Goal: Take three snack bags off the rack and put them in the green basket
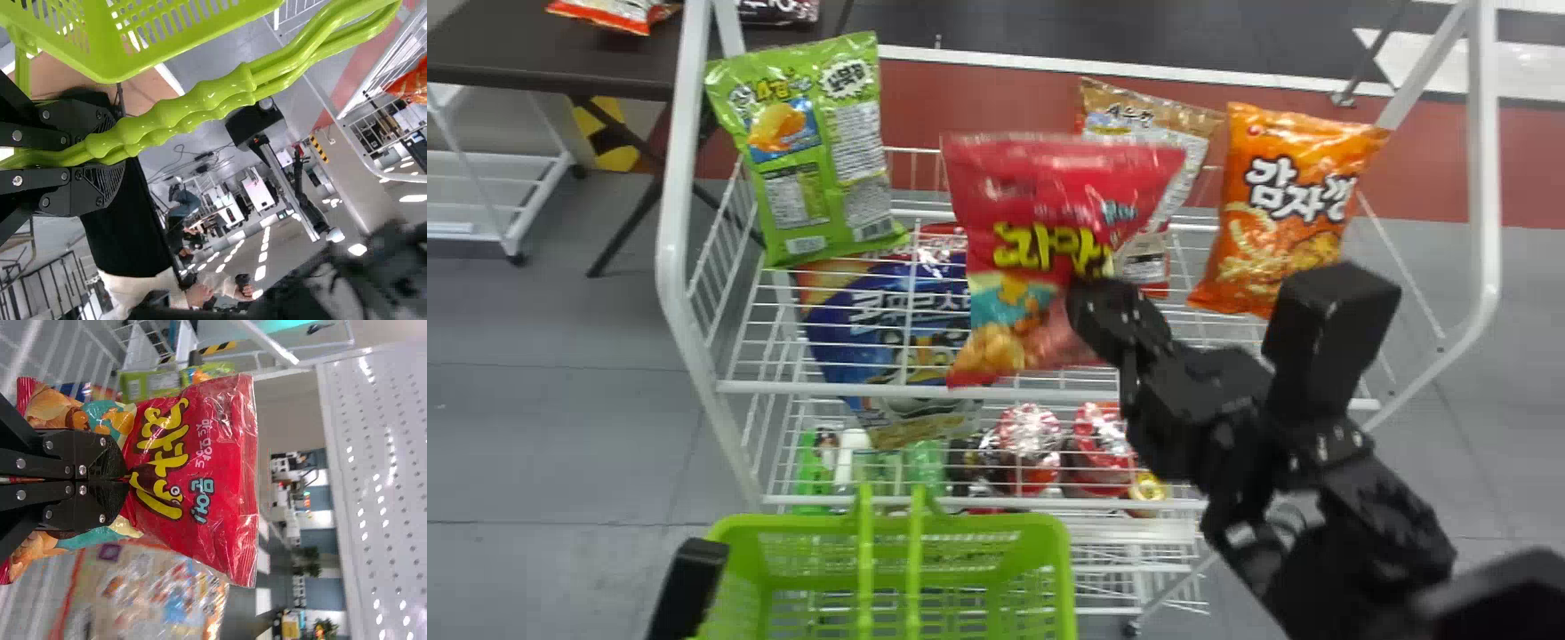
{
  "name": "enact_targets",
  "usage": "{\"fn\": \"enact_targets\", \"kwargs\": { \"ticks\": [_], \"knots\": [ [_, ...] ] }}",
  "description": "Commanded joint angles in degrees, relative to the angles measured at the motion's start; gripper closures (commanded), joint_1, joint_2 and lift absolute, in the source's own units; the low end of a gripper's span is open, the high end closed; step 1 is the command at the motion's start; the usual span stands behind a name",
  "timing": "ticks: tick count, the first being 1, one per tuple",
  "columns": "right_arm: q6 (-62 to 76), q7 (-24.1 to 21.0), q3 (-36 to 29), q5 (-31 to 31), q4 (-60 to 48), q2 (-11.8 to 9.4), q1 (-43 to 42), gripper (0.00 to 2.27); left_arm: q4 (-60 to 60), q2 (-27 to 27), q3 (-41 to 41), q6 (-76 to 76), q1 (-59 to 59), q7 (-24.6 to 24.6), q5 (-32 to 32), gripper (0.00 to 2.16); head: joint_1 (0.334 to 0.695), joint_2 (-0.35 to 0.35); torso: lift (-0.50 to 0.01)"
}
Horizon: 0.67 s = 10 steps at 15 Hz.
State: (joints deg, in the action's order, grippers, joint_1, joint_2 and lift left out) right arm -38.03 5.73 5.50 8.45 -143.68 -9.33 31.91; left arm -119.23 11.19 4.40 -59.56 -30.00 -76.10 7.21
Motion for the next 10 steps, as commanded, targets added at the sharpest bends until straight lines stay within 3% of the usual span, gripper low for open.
{"fn": "enact_targets", "kwargs": {
  "ticks": [1,3,6,10],
  "knots": [
    [-3.6,-1.3,-1.3,0.2,-2.0,-1.8,5.3,1.95,0.0,-0.7,-0.9,0.0,-0.1,0.0,-0.2,1.91,0.695,-0.199,-0.027],
    [-13.1,-2.1,-0.6,0.2,-2.2,-3.3,6.0,1.95,-0.2,-1.8,-1.5,0.5,-1.0,0.2,-0.4,1.91,0.695,-0.255,-0.027],
    [-26.1,-2.0,3.4,0.0,-1.5,-4.6,6.9,1.95,0.0,-2.3,-1.5,1.9,-1.6,0.8,-0.5,1.91,0.695,-0.283,-0.027],
    [-27.2,-0.8,9.2,0.7,2.1,-5.9,7.5,1.95,-0.1,-3.0,-1.3,2.6,-1.6,0.8,-0.7,1.91,0.695,-0.275,-0.027]
  ]
}}
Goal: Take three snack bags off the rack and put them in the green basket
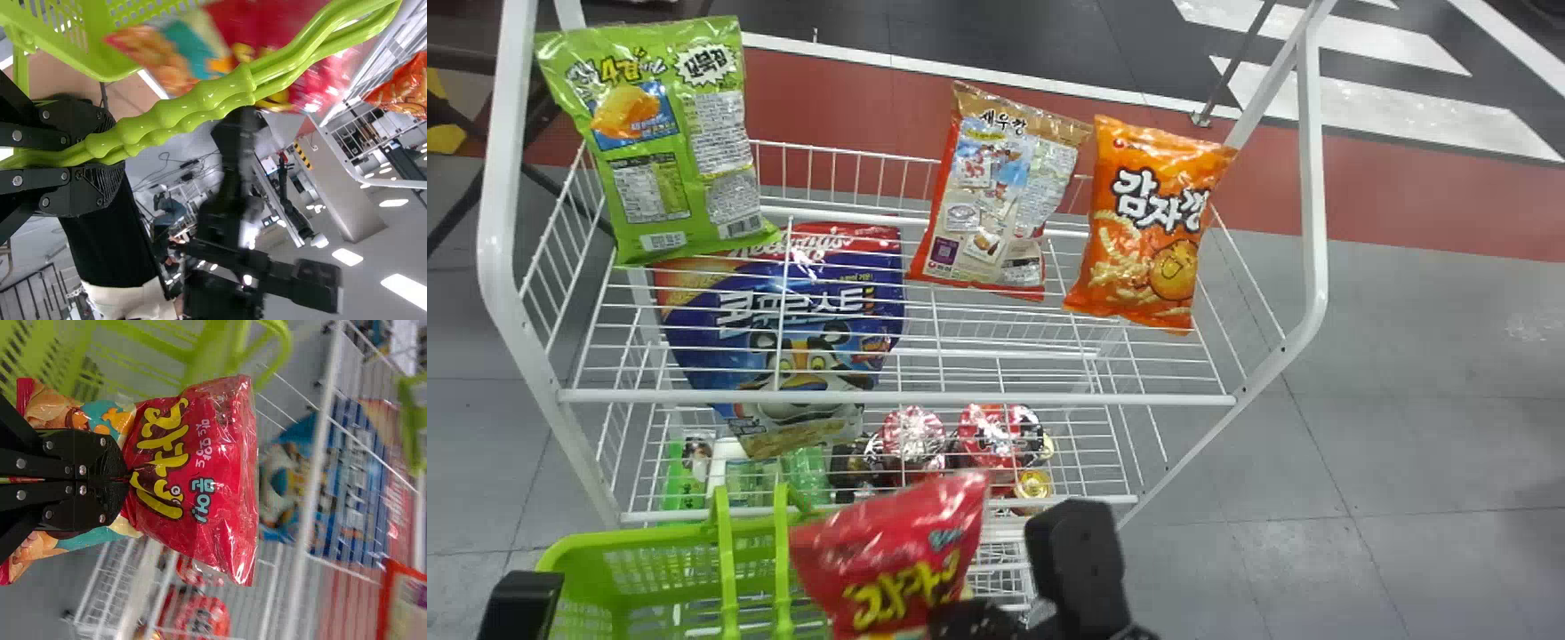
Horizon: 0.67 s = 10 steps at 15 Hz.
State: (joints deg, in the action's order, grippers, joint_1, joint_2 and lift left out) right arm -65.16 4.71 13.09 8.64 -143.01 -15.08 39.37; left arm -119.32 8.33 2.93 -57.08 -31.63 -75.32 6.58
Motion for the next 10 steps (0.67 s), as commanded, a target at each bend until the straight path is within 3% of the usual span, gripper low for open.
{"fn": "enact_targets", "kwargs": {
  "ticks": [1,9,10],
  "knots": [
    [0.2,1.1,1.6,2.5,2.3,-0.1,-0.5,1.95,0.0,-0.2,0.5,0.2,0.0,0.0,-0.3,1.91,0.695,-0.261,-0.027],
    [10.9,5.0,3.3,9.1,11.1,1.3,-4.3,1.93,-1.1,-0.3,1.6,0.0,-1.2,-0.1,-1.4,1.91,0.695,-0.066,-0.027],
    [8.1,5.0,3.3,9.5,11.6,1.3,-4.9,1.76,-1.4,-0.3,1.6,-0.2,-1.3,-0.1,-1.5,1.91,0.695,-0.057,-0.027]
  ]
}}
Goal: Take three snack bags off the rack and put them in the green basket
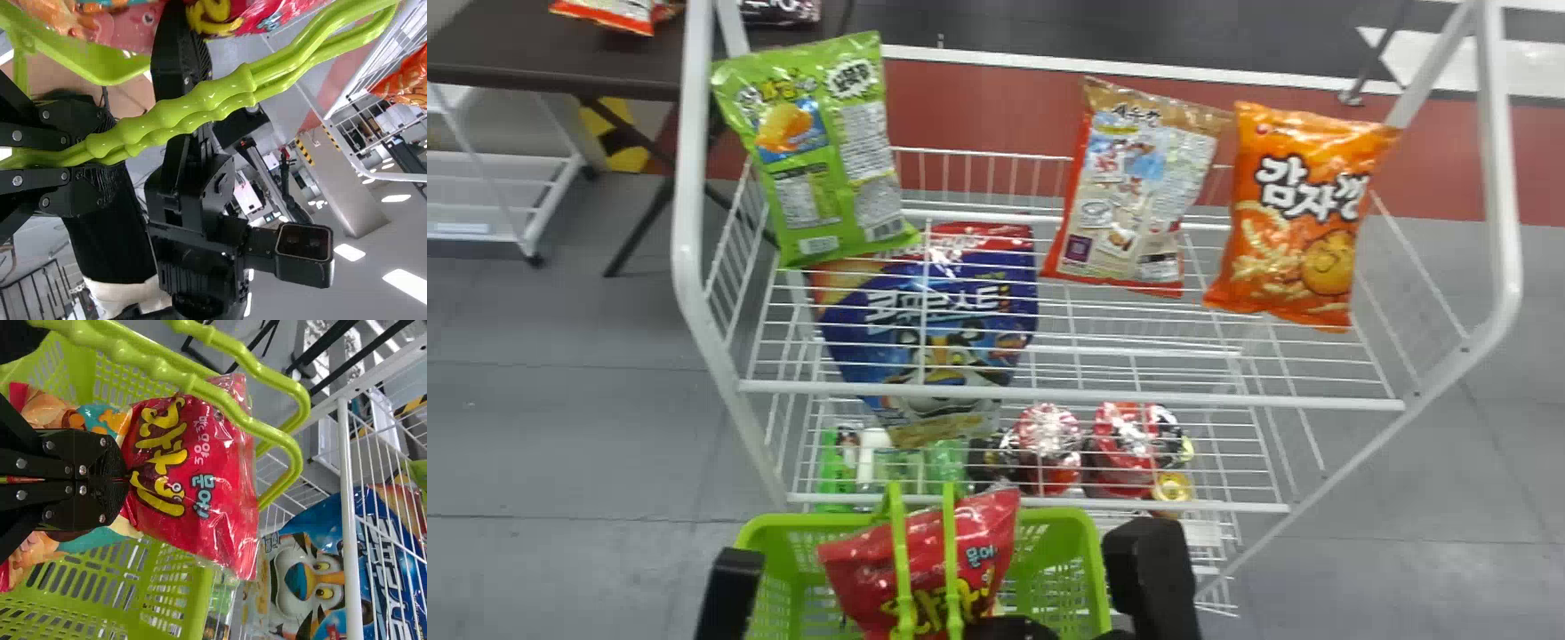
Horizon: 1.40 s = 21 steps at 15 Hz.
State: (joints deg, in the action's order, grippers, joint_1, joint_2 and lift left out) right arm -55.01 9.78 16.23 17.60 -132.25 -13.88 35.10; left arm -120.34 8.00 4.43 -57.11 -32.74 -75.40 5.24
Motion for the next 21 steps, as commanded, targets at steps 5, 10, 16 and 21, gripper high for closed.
{"fn": "enact_targets", "kwargs": {
  "ticks": [5,10,16,21],
  "knots": [
    [-7.2,-5.2,-1.3,-1.1,-0.8,0.3,0.2,0.00,-0.6,-0.1,0.4,-0.2,-0.4,0.1,-0.3,1.91,0.695,-0.086,-0.027],
    [8.6,-6.1,-2.3,-6.8,-1.0,-0.4,1.2,0.06,-0.7,-0.2,0.6,0.0,-0.7,0.1,-0.5,1.91,0.695,-0.212,-0.027],
    [48.4,-6.7,-6.8,-6.4,8.2,1.9,-5.4,0.06,-0.7,-0.1,1.8,-0.3,-0.9,0.3,-2.3,1.91,0.695,-0.211,-0.027],
    [48.4,-8.3,-9.8,-6.3,25.5,6.1,-24.6,0.06,0.1,0.1,2.2,-0.3,-0.7,0.4,-2.6,1.91,0.695,-0.271,-0.027]
  ]
}}
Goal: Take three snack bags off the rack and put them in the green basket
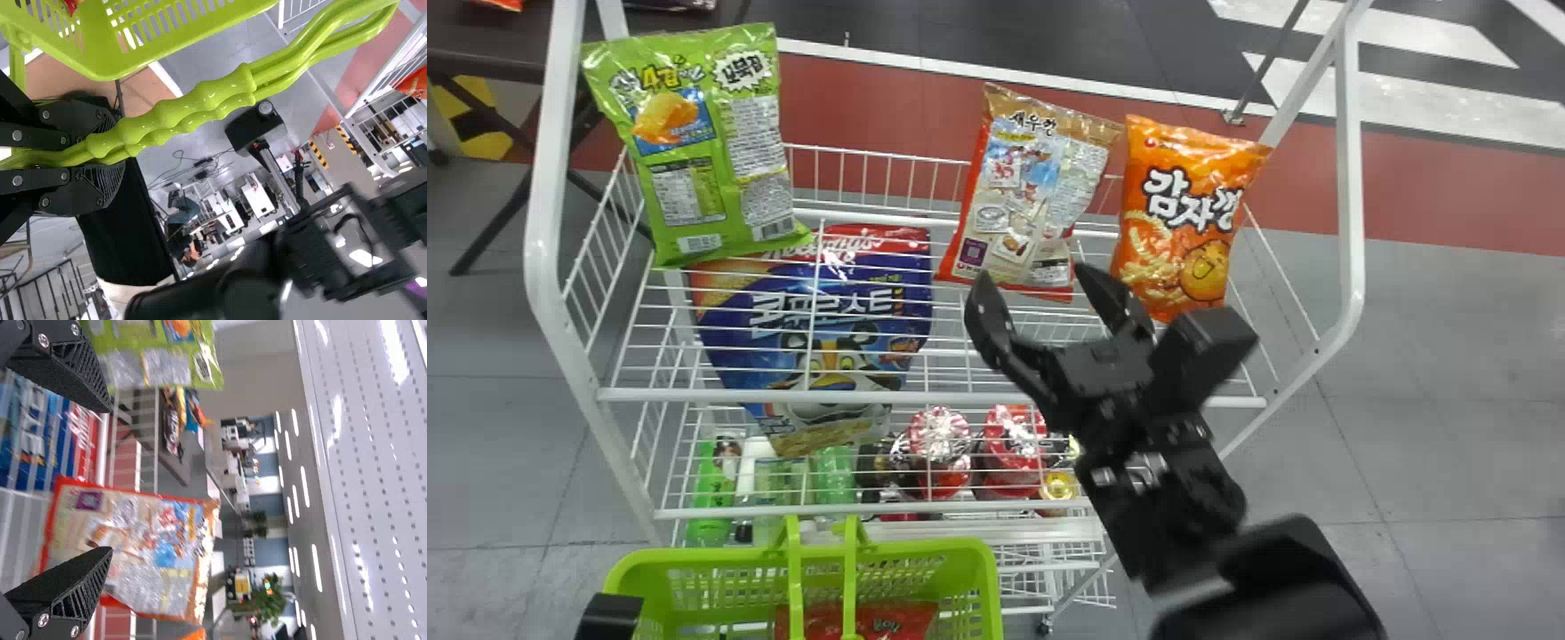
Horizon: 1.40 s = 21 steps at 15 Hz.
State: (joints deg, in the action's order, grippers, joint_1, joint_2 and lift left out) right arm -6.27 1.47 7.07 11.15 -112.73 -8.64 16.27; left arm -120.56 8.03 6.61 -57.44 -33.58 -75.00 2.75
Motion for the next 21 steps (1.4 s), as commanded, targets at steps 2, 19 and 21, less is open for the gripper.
{"fn": "enact_targets", "kwargs": {
  "ticks": [2,19,21],
  "knots": [
    [-2.1,0.0,-2.1,4.3,14.0,0.8,-12.5,0.07,0.4,0.2,0.0,0.0,0.4,0.2,-0.2,1.91,0.695,-0.281,-0.027],
    [-8.6,6.1,-4.0,5.9,21.2,0.4,-19.3,2.19,1.2,0.8,0.0,-1.6,2.6,0.3,0.1,1.91,0.695,-0.269,-0.027],
    [-8.8,6.1,-5.0,5.7,16.8,0.3,-16.8,2.19,0.9,0.8,0.1,-1.8,2.6,0.2,0.1,1.91,0.695,-0.273,-0.027]
  ]
}}
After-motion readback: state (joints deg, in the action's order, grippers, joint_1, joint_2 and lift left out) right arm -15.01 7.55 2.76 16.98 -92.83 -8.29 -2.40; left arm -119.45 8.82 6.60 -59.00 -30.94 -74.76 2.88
